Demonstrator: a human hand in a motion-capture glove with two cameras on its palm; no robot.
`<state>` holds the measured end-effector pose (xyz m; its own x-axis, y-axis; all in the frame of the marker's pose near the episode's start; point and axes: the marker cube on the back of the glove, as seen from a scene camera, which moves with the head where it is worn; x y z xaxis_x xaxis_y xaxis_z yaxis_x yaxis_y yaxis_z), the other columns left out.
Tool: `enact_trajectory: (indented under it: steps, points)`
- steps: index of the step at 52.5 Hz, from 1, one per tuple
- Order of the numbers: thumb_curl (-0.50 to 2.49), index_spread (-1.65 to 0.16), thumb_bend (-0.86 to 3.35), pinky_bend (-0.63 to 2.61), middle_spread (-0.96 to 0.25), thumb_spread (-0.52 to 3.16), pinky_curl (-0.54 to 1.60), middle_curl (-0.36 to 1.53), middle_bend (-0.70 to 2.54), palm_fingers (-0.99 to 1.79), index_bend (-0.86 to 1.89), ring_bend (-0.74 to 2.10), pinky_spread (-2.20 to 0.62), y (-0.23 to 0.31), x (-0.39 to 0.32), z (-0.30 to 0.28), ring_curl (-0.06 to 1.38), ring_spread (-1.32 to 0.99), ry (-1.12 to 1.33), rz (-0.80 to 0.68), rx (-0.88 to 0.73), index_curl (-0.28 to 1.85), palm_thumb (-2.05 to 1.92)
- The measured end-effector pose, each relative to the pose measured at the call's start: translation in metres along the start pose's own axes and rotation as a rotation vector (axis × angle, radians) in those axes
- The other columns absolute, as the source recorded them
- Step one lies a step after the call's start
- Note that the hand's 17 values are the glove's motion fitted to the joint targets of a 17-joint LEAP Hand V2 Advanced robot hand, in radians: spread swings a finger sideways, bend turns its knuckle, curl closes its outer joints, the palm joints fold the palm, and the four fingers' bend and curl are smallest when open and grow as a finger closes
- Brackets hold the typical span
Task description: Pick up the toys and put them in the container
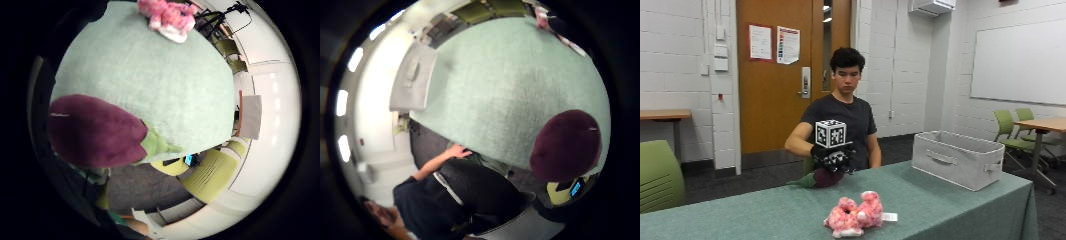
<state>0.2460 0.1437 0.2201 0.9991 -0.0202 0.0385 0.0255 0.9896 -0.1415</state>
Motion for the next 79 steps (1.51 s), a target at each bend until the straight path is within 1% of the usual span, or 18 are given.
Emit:
enact_trajectory:
  steps: [7, 11, 16, 21, 22, 27, 30, 33, 34, 35, 38, 39, 40, 43, 51, 61, 68, 79]
  points:
    - [0.14, -0.18, -0.12, 0.51, -0.08, 0.86, 0.31, 0.43, 0.27, -0.01, 0.19, 0.17, -0.05, 0.002, 0.009, 0.03, 0.25, -0.22, -0.034, 0.024, -0.052, 0.46, -0.17]
    - [0.14, -0.19, -0.11, 0.54, -0.09, 0.87, 0.32, 0.43, 0.27, 0.01, 0.18, 0.17, -0.04, 0.002, 0.01, 0.036, 0.25, -0.23, -0.035, 0.033, -0.03, 0.46, -0.16]
    - [0.15, -0.23, -0.09, 0.61, -0.11, 0.89, 0.33, 0.43, 0.28, 0.16, 0.18, 0.21, -0.04, 0.004, 0.009, 0.042, 0.26, -0.28, 0.015, 0.023, -0.015, 0.44, -0.12]
    - [0.16, -0.28, -0.05, 0.57, -0.15, 0.96, 0.31, 0.42, 0.23, 0.46, 0.28, 0.37, -0.08, 0.011, 0.009, 0.044, 0.29, -0.37, 0.016, 0.018, 0.057, 0.46, -0.06]
    - [0.17, -0.29, -0.06, 0.57, -0.16, 0.96, 0.32, 0.41, 0.22, 0.43, 0.27, 0.35, -0.08, 0.011, 0.01, 0.043, 0.27, -0.38, 0.012, 0.02, 0.074, 0.46, -0.06]
    - [0.19, -0.32, -0.02, 0.47, -0.21, 1.04, 0.29, 0.42, 0.25, 0.81, 0.43, 0.53, -0.15, 0.01, 0.012, 0.04, 0.33, -0.45, 0.012, 0.02, 0.175, 0.51, -0.01]
    - [0.2, -0.31, -0.01, 0.48, -0.23, 1.07, 0.29, 0.42, 0.25, 0.91, 0.46, 0.58, -0.2, 0.01, 0.011, 0.038, 0.34, -0.46, 0.029, 0.01, 0.251, 0.52, 0.02]
    - [0.22, -0.3, 0.01, 0.56, -0.24, 1.13, 0.31, 0.43, 0.28, 1.22, 0.46, 0.67, -0.29, 0.011, 0.008, 0.037, 0.37, -0.45, 0.05, 0.0, 0.334, 0.53, 0.06]
    - [0.22, -0.3, 0.01, 0.56, -0.24, 1.14, 0.31, 0.44, 0.3, 1.25, 0.47, 0.69, -0.31, 0.011, 0.008, 0.036, 0.38, -0.45, 0.055, 0.0, 0.343, 0.54, 0.06]
    - [0.23, -0.3, 0.0, 0.57, -0.24, 1.14, 0.32, 0.44, 0.27, 1.14, 0.48, 0.68, -0.31, 0.01, 0.007, 0.036, 0.38, -0.45, 0.06, 0.0, 0.34, 0.55, 0.06]
    - [0.24, -0.29, 0.01, 0.54, -0.27, 1.18, 0.34, 0.51, 0.5, 1.51, 0.54, 0.81, -0.37, 0.004, 0.006, 0.035, 0.44, -0.43, 0.08, 0.005, 0.293, 0.59, 0.09]
    - [0.24, -0.28, 0.01, 0.57, -0.27, 1.19, 0.35, 0.51, 0.49, 1.42, 0.52, 0.82, -0.38, 0.001, 0.005, 0.035, 0.44, -0.43, 0.087, 0.006, 0.272, 0.59, 0.09]
    - [0.25, -0.28, 0.01, 0.55, -0.27, 1.2, 0.34, 0.53, 0.57, 1.51, 0.56, 0.86, -0.39, -0.003, 0.005, 0.035, 0.45, -0.42, 0.095, 0.006, 0.246, 0.61, 0.1]
    - [0.27, -0.27, 0.01, 0.56, -0.28, 1.24, 0.36, 0.58, 0.7, 1.54, 0.62, 0.93, -0.41, -0.014, 0.004, 0.036, 0.48, -0.4, 0.118, 0.002, 0.143, 0.63, 0.11]
    - [0.32, -0.25, 0.04, 0.66, -0.29, 1.34, 0.4, 0.64, 0.9, 1.46, 0.74, 1.08, -0.44, -0.034, 0.005, 0.036, 0.52, -0.37, 0.122, 0.011, -0.037, 0.69, 0.18]
    - [0.38, -0.23, 0.08, 0.75, -0.28, 1.46, 0.43, 0.68, 1.03, 1.38, 0.85, 1.21, -0.45, -0.043, 0.009, 0.012, 0.55, -0.35, 0.01, 0.028, -0.049, 0.74, 0.24]
    - [0.41, -0.21, 0.12, 0.77, -0.27, 1.57, 0.44, 0.69, 1.09, 1.33, 0.89, 1.26, -0.45, -0.053, 0.007, -0.019, 0.56, -0.34, 0.024, 0.041, -0.048, 0.76, 0.26]
    - [0.47, -0.2, 0.15, 0.81, -0.27, 1.6, 0.45, 0.68, 1.13, 1.29, 0.93, 1.29, -0.44, -0.083, -0.011, -0.107, 0.55, -0.33, 0.104, 0.06, 0.022, 0.78, 0.26]
